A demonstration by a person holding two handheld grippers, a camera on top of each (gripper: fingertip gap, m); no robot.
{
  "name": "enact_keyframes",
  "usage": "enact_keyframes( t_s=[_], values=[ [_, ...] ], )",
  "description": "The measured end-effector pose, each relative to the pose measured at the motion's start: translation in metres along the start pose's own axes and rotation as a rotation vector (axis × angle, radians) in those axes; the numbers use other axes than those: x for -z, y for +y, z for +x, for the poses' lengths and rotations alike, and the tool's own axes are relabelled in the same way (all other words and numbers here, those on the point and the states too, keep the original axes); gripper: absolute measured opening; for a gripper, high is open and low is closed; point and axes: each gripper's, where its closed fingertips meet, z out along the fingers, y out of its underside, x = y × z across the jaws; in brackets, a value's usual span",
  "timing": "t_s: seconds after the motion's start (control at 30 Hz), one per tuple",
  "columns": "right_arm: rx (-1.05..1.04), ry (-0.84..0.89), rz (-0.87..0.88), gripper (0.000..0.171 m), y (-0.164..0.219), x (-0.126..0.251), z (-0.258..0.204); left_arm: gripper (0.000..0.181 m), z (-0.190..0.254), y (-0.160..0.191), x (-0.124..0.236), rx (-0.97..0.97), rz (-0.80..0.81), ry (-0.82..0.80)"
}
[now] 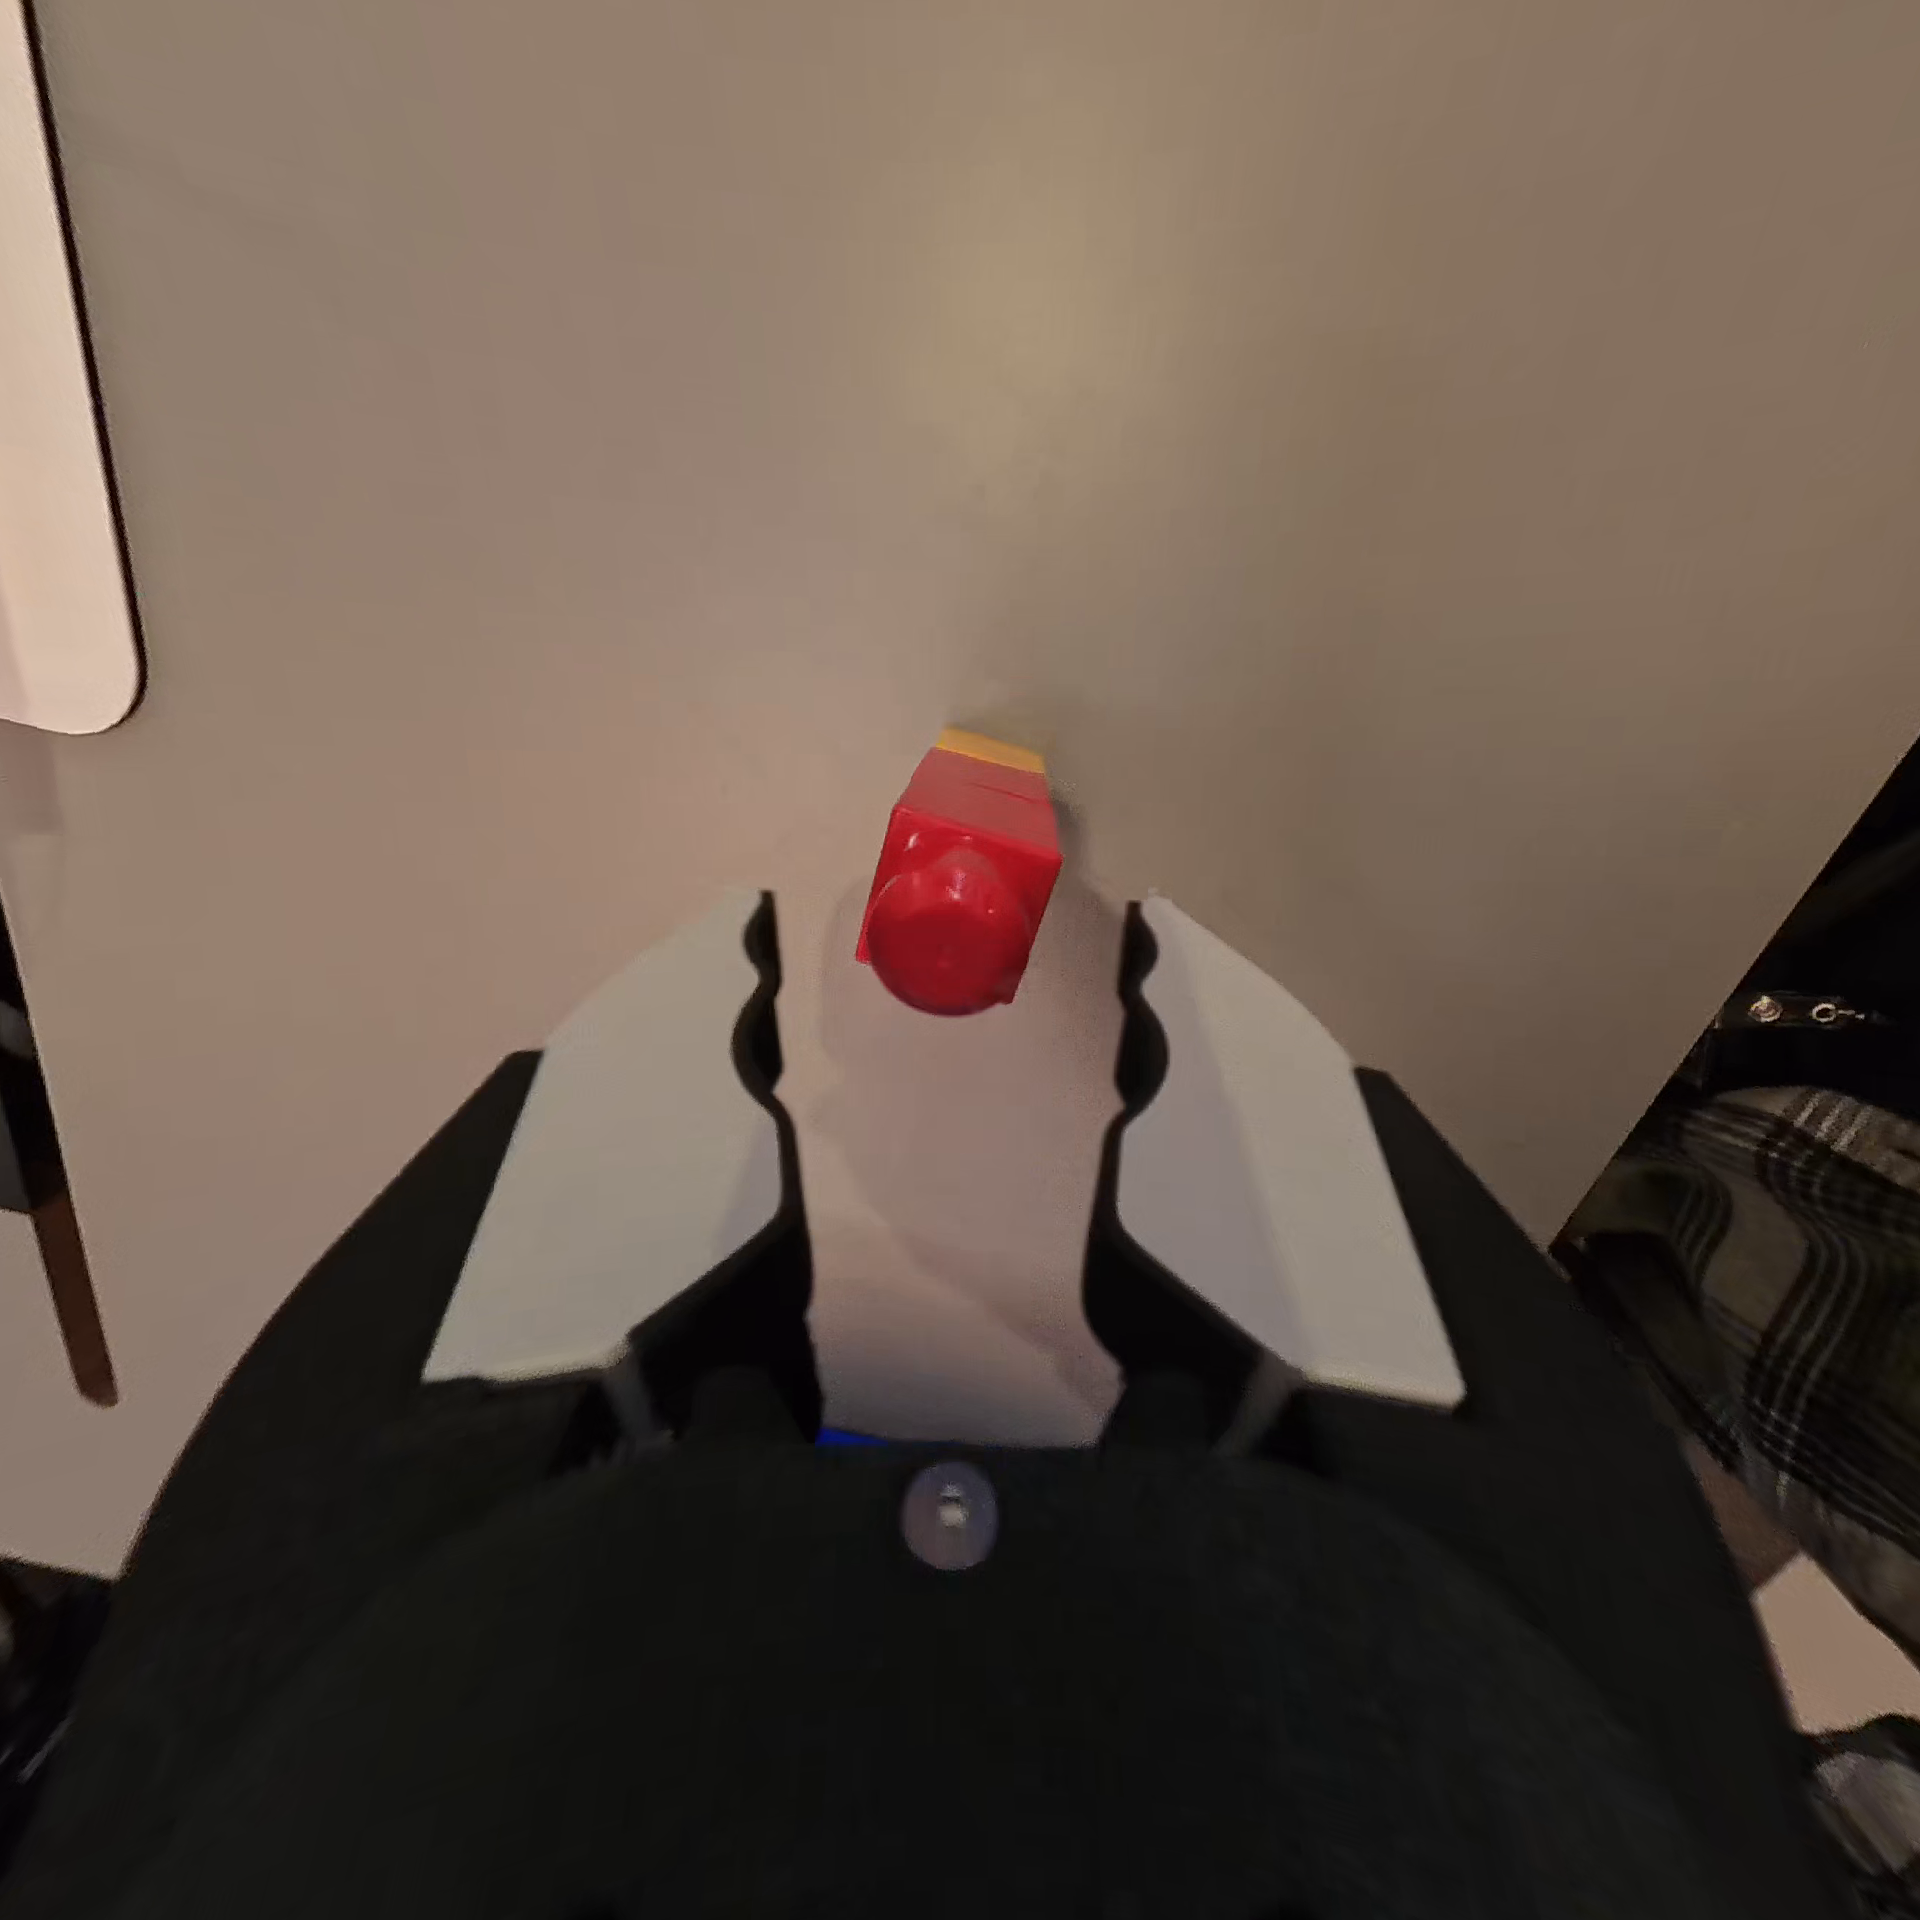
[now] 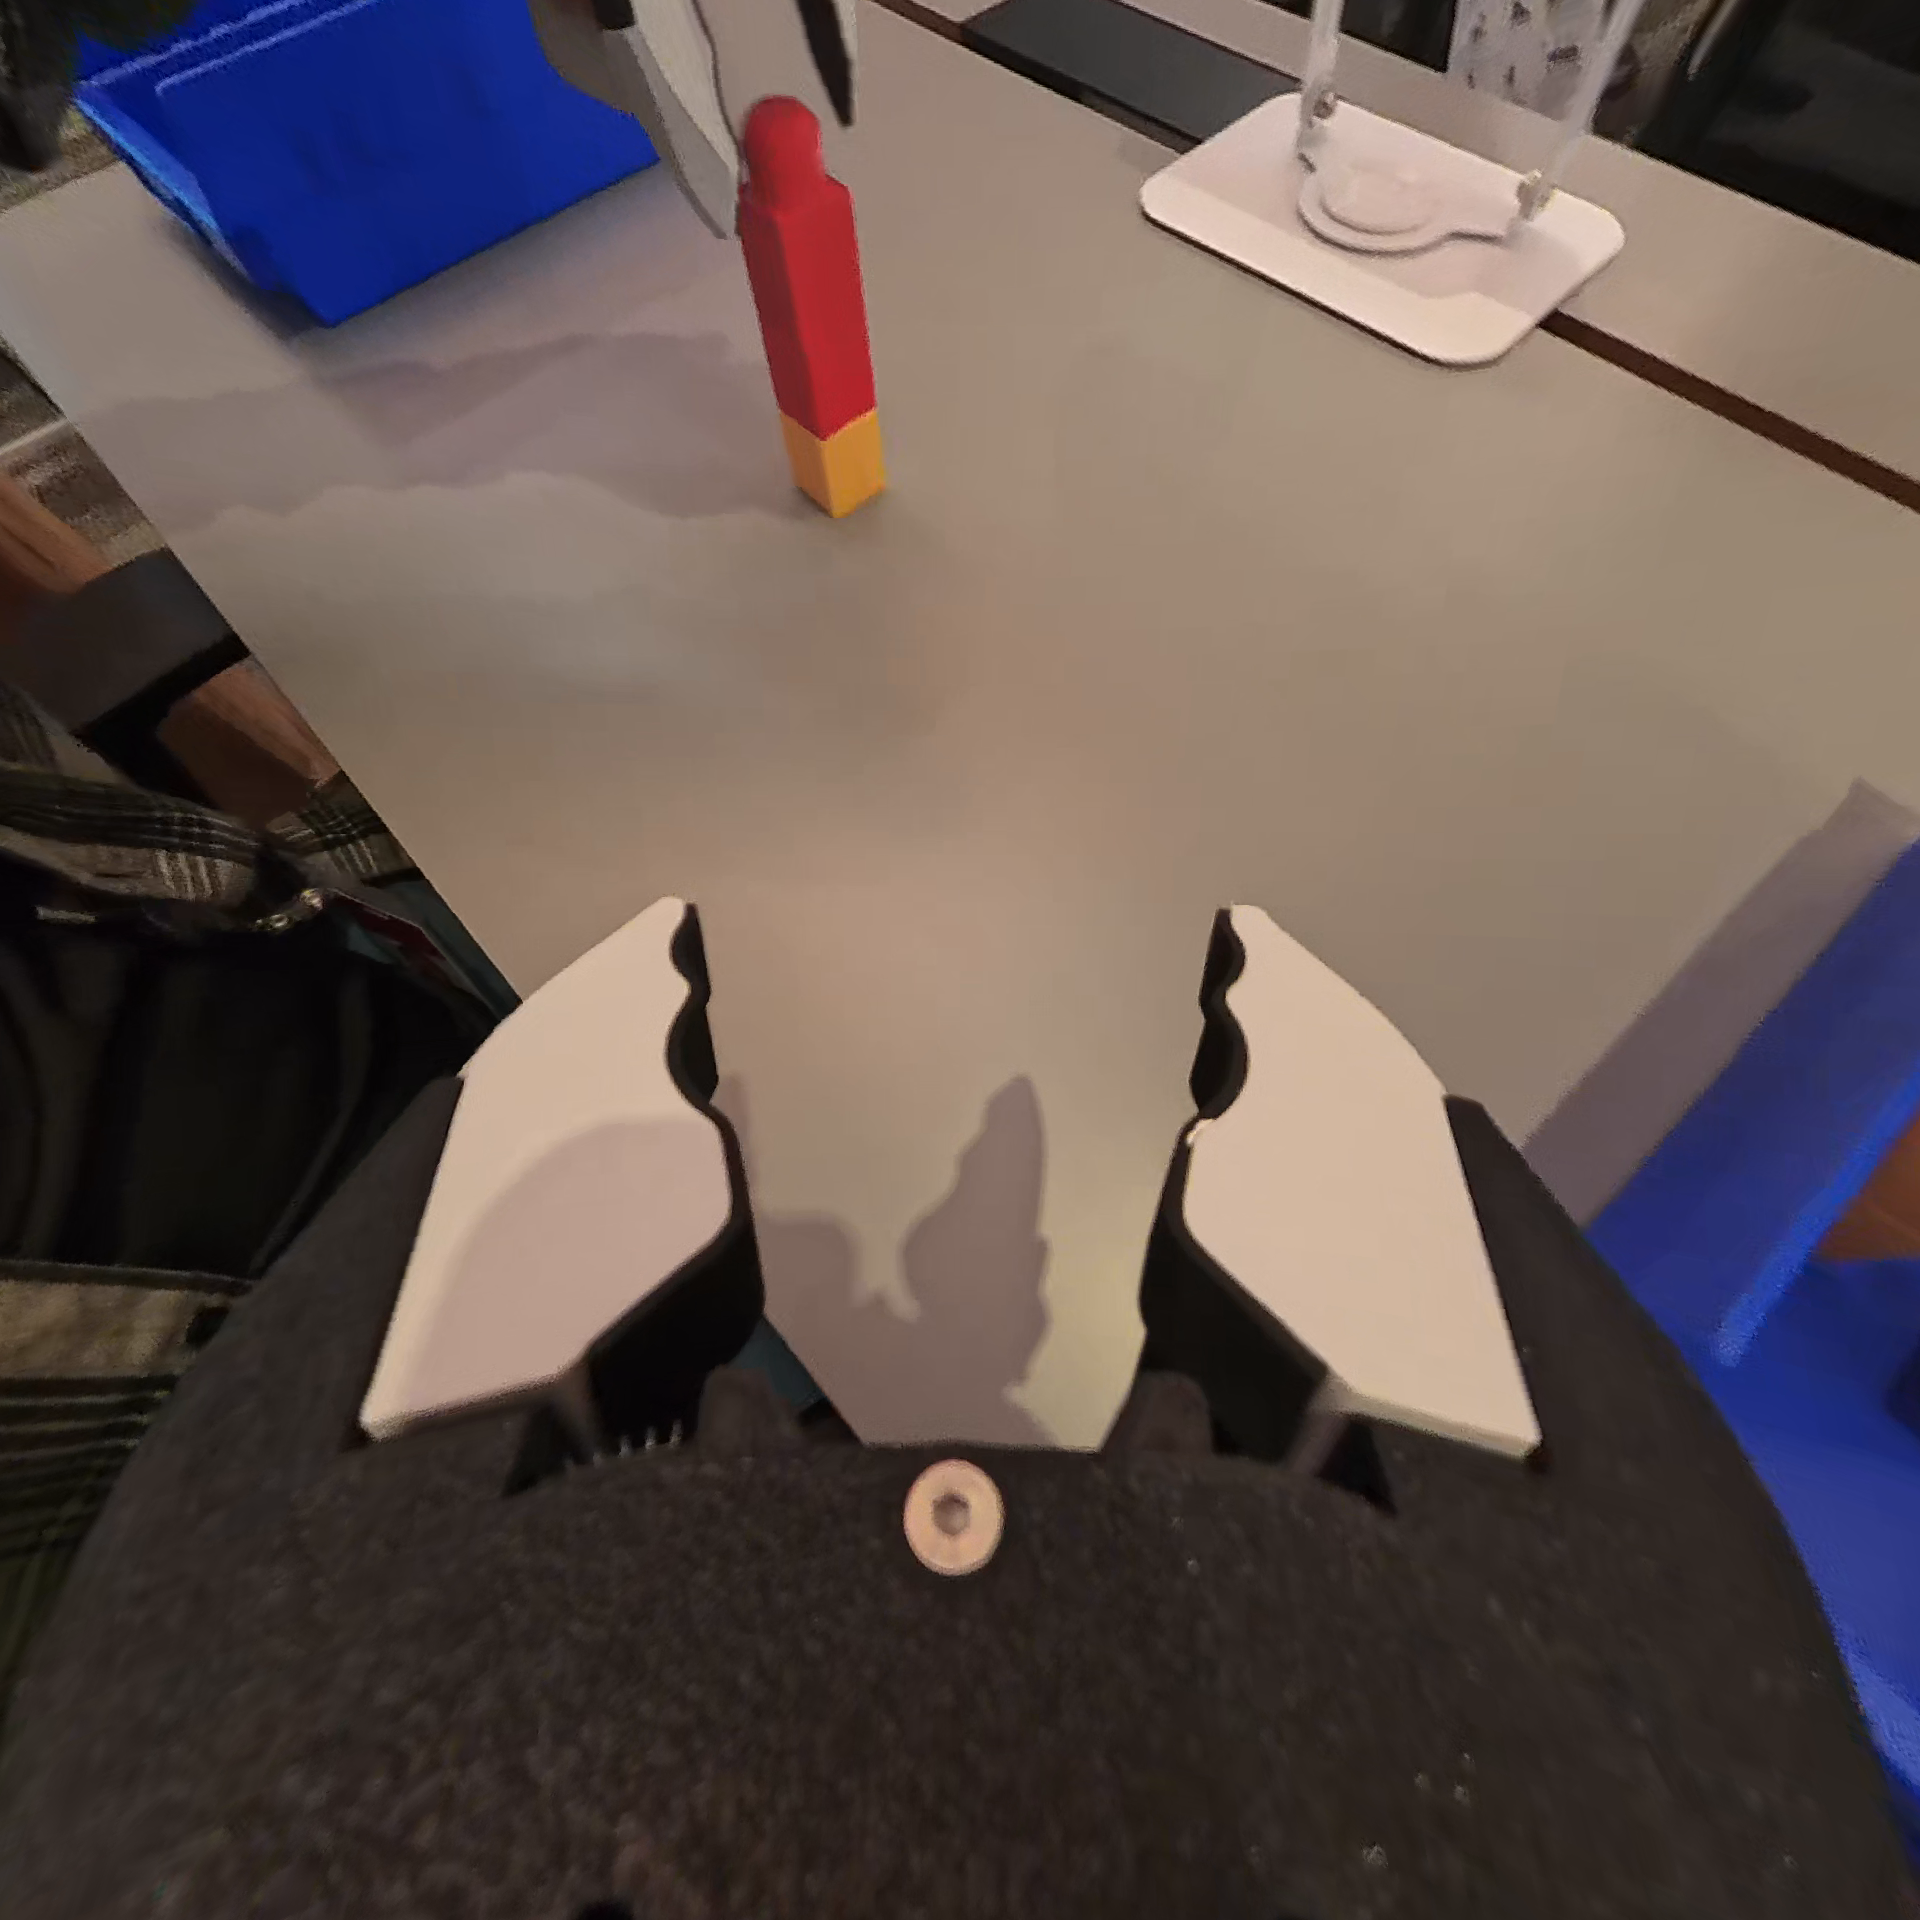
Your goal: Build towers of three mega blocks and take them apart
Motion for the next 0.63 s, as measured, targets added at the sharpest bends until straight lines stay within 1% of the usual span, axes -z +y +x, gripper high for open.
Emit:
enact_keyframes(
  t_s=[0.03,0.1,0.13,0.27,0.33,0.37,0.43,0.57,0.63],
  values=[
    [0.022,-0.010,0.005,0.091,-0.006,-0.004,-0.004,0.068,0.000,0.000,0.003,0.008,0.040,0.009],
    [0.064,-0.041,0.011,0.092,-0.018,-0.014,-0.013,0.085,0.000,0.002,0.013,0.037,0.155,0.027],
    [0.087,-0.052,0.018,0.093,-0.025,-0.020,-0.016,0.089,0.000,0.002,0.020,0.046,0.236,0.038],
    [0.187,-0.124,0.043,0.097,-0.055,-0.052,-0.028,0.090,-0.006,0.006,0.048,0.113,0.681,0.123],
    [0.235,-0.169,0.032,0.099,-0.070,-0.073,-0.033,0.086,-0.016,0.014,0.053,0.156,0.880,0.141],
    [0.264,-0.180,0.018,0.100,-0.077,-0.085,-0.035,0.085,-0.020,0.020,0.051,0.177,0.953,0.156],
    [0.324,-0.185,-0.027,0.102,-0.090,-0.109,-0.034,0.083,-0.028,0.030,0.043,0.213,1.049,0.172],
    [0.415,-0.223,-0.142,0.102,-0.110,-0.156,-0.036,0.081,-0.038,0.041,0.030,0.219,1.193,0.157],
    [0.467,-0.232,-0.230,0.102,-0.115,-0.178,-0.036,0.081,-0.039,0.044,0.025,0.221,1.198,0.173]
  ],
)
